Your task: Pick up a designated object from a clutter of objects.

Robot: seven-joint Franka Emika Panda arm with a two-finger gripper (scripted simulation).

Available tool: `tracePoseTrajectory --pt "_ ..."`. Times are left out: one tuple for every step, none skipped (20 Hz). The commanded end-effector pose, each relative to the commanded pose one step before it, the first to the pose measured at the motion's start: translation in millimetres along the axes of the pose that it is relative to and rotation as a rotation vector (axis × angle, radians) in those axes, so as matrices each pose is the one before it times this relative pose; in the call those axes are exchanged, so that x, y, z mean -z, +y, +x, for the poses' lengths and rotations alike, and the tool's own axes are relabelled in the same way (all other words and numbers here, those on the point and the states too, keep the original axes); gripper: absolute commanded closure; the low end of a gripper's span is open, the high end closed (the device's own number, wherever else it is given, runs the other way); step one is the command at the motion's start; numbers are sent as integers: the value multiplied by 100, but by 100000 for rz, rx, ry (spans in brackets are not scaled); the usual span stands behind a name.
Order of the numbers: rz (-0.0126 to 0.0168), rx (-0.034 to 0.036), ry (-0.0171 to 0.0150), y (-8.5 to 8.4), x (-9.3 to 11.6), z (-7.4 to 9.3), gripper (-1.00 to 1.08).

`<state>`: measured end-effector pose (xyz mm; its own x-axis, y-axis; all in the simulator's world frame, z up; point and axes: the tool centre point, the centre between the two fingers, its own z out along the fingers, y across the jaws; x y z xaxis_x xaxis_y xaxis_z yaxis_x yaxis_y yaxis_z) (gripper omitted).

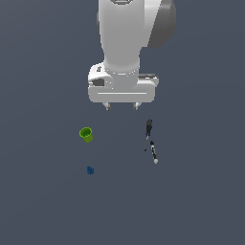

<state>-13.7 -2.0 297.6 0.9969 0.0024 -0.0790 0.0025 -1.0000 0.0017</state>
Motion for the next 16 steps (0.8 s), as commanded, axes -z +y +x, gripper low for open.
tracePoseTrajectory --pt "0 0 0 1 0 0 -92" --pt "69 2 -3 10 11 -8 -92" --pt "119 0 -6 5 33 -23 -92" --pt "249 4 -13 27 54 -38 -92" --pt "330 14 -18 37 81 -53 -92" --pt "418 36 -23 53 114 -68 -92" --pt "397 62 -25 59 129 -69 -92" --pt "298 77 -23 55 116 -55 -92" --pt "191 78 -19 46 97 -40 -92" --pt "98 67 -15 33 67 -23 -92" --pt "0 0 0 26 31 -9 -92" --pt "0 0 0 0 -19 9 -92" --pt "-86 -44 10 -51 -67 21 -92" --pt "-84 -143 31 -56 -110 26 -92" --pt "-68 -191 41 -82 -157 35 -92" --pt "-75 -251 54 -108 -203 42 -92"
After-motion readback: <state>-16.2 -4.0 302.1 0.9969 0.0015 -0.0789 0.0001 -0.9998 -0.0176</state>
